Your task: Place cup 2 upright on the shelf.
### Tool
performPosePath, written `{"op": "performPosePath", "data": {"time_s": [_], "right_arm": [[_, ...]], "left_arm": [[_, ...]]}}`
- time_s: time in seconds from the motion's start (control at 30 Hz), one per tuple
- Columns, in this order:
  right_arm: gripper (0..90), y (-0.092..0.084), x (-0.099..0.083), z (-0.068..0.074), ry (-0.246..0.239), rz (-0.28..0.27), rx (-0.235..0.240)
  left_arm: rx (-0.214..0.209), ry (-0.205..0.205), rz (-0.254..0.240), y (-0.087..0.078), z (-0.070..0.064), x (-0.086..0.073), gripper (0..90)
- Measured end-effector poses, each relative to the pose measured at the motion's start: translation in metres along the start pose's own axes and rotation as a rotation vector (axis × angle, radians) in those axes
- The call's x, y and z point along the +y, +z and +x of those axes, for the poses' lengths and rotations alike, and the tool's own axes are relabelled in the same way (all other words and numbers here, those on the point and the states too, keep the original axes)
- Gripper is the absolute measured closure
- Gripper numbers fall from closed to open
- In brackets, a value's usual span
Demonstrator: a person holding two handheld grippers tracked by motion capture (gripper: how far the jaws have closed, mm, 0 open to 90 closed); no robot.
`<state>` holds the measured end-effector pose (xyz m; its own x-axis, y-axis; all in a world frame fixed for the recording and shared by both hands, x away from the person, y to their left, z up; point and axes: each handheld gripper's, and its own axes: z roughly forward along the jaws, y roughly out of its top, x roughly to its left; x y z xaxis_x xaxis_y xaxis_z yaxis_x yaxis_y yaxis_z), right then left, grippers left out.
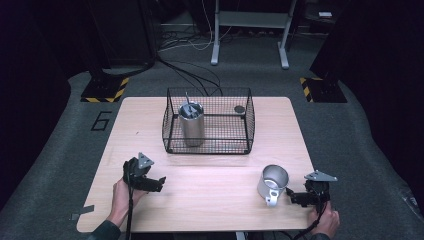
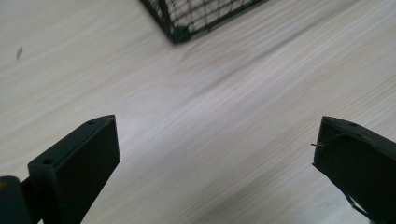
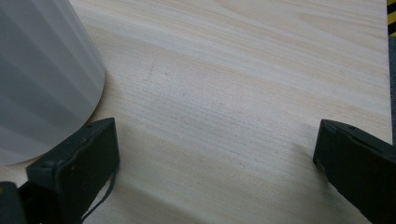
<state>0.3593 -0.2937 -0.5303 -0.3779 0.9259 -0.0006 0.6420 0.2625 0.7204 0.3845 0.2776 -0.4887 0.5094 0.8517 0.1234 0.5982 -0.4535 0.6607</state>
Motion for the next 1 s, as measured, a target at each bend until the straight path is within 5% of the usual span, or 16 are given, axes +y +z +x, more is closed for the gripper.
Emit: {"op": "performPosePath", "data": {"time_s": [0.27,0.33,0.43,0.47,1.0], "right_arm": [[0.0,0.0,0.0,0.0,0.002,-0.002,0.0],[0.0,0.0,0.0,0.0,0.002,-0.002,0.0],[0.0,0.0,0.0,0.0,0.001,-0.001,0.001],[0.0,0.0,0.0,0.0,0.001,-0.001,0.0],[0.0,0.0,0.0,0.0,0.003,-0.001,-0.001]], "left_arm": [[0.007,-0.051,0.052,0.02,0.014,-0.026,0.2],[-0.002,-0.11,0.011,0.022,0.02,-0.032,0.1],[-0.019,-0.128,-0.027,0.022,0.026,-0.039,0.1],[-0.025,-0.151,-0.073,0.023,0.029,-0.044,0.0],[-0.06,-0.102,-0.071,0.029,0.029,-0.037,0.1]]}}
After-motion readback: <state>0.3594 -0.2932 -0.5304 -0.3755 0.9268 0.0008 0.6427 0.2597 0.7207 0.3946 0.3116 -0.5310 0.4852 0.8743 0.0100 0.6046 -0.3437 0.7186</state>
